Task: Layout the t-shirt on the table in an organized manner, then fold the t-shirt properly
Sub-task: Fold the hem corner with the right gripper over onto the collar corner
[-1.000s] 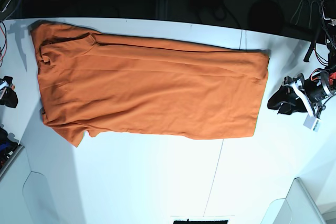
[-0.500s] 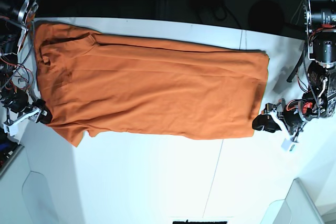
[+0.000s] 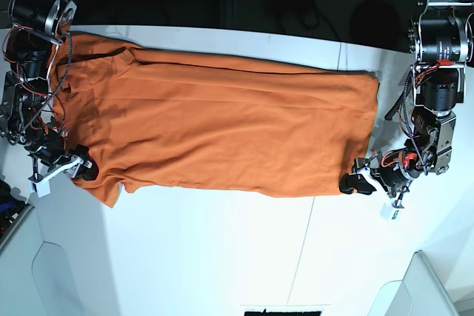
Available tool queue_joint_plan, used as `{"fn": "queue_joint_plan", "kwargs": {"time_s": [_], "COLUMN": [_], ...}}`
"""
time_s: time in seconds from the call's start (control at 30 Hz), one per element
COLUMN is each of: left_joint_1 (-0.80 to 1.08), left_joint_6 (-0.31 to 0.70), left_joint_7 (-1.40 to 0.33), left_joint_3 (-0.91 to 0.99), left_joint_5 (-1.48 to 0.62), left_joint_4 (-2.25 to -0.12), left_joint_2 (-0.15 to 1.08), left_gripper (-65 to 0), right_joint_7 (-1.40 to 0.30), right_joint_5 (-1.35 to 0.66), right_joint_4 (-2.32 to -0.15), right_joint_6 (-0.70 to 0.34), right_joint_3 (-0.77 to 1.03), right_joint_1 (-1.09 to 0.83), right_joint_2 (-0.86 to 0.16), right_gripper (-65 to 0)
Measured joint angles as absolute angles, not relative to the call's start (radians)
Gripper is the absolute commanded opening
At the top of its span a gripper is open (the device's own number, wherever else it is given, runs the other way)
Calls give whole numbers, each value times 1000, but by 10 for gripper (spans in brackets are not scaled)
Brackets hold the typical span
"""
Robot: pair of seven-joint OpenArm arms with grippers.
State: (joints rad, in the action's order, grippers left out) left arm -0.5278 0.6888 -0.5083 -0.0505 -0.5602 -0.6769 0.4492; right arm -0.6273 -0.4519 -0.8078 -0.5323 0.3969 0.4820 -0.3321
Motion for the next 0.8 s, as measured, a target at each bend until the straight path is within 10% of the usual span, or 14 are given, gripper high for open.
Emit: {"fn": "queue_joint_plan", "kwargs": {"time_s": [0.1, 0.8], "left_joint_1": [-532, -293], "left_joint_6": [690, 693], "left_joint_7": [-555, -1065], "left_joint_3": [-51, -57], "left_joint_5": [-555, -1114], "left_joint_4": [-678, -1137], "left_joint_2": [455, 702], "left_gripper": [-640, -650], "right_joint_7": [-640, -847], "right_joint_5": [-445, -684], "right_joint_4": [-814, -1410], "right_joint_6": [-545, -576], "right_joint_3": [397, 407], "right_joint_1": [478, 78], "right_joint_2": [-338, -459], "right_gripper": [-650, -650]}}
